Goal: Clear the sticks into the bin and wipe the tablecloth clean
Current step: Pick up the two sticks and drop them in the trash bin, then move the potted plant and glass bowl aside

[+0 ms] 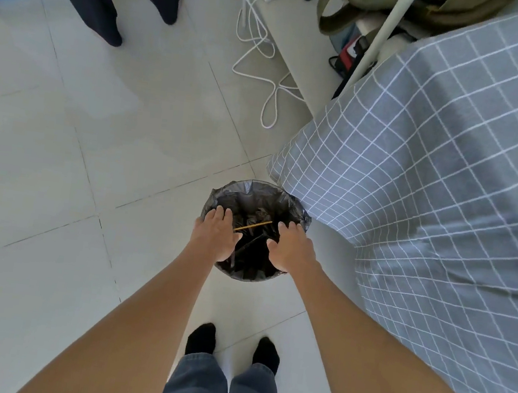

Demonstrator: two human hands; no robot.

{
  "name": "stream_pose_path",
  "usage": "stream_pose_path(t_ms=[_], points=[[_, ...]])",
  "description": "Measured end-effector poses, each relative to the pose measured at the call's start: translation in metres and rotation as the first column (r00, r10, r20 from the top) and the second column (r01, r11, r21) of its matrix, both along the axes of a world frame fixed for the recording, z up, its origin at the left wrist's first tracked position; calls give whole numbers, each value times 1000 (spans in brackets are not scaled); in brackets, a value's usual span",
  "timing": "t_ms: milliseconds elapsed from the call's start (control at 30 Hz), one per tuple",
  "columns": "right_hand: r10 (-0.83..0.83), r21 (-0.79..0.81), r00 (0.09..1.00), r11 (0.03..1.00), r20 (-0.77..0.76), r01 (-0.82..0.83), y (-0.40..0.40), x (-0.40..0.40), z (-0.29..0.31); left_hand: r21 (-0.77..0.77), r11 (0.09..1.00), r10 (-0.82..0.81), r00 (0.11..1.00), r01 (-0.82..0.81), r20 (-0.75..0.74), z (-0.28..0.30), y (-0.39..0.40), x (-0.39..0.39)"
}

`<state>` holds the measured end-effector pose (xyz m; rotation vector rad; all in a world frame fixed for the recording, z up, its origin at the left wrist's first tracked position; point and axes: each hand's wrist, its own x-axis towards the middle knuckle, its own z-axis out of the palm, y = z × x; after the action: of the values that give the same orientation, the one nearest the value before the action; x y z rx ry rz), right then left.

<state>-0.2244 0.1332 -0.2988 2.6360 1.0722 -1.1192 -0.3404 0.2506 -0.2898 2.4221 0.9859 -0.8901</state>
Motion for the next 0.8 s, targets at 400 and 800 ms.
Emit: stream_pose_path(t_ms=[400, 800], points=[[-63, 63, 997, 996, 48, 60, -23, 3, 173, 43, 998, -50, 997, 47, 66, 160, -22, 10], [-235, 151, 965, 965, 119, 216, -103, 36, 329, 106, 971, -229, 962, 215, 146, 304, -77, 56]])
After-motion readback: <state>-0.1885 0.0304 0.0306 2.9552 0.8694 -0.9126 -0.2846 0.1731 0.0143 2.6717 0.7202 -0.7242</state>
